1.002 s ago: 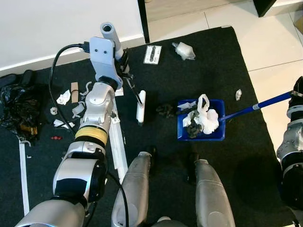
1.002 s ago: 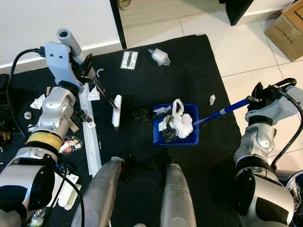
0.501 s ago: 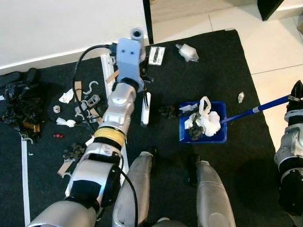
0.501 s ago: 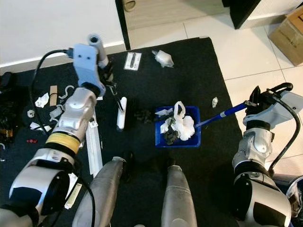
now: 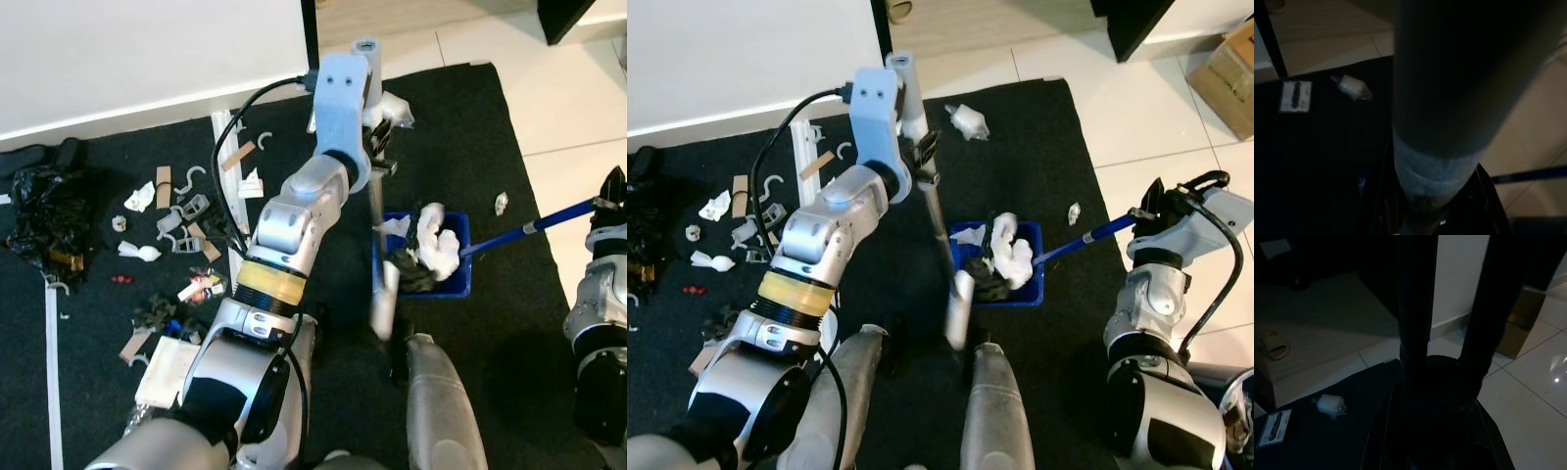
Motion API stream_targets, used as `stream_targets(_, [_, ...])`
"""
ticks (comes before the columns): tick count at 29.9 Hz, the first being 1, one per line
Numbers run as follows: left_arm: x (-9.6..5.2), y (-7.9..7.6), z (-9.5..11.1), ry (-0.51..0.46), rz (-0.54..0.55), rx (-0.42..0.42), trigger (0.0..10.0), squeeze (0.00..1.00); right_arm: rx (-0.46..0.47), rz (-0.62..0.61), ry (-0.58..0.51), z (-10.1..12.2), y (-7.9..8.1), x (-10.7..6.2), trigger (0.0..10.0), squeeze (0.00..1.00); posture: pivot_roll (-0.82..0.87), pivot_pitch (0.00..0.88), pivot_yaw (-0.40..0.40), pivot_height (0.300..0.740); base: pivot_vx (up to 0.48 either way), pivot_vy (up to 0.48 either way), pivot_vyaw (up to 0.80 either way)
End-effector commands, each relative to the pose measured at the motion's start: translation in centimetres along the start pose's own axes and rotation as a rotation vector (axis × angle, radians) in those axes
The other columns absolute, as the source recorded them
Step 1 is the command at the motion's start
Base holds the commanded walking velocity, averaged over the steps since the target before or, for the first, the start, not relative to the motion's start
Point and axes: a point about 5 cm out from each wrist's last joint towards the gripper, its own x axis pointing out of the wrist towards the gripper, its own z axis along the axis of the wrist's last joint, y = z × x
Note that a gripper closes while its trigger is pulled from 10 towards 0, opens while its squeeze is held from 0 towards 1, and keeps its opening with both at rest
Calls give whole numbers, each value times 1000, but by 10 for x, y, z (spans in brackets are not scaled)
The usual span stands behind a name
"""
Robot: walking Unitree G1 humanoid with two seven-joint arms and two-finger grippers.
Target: Sweep floor
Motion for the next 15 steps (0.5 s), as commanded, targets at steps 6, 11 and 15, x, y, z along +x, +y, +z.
stream_targets(6, [-3, -16, 33, -92, -92, 55, 10000, 0, -15, -10, 108, -21, -4, -16, 10000, 0, 163, 426, 74, 740, 0, 0, 0])
stream_targets(11, [-17, 13, 26, 12, -121, 261, 10000, 0, -11, -8, 108, -21, -1, -14, 10000, 0, 158, 412, 69, 740, 0, 0, 0])
stream_targets(15, [-29, 28, 16, 117, -181, 334, 10000, 0, -9, -8, 113, -22, 0, -15, 10000, 0, 161, 397, 65, 740, 0, 0, 0])
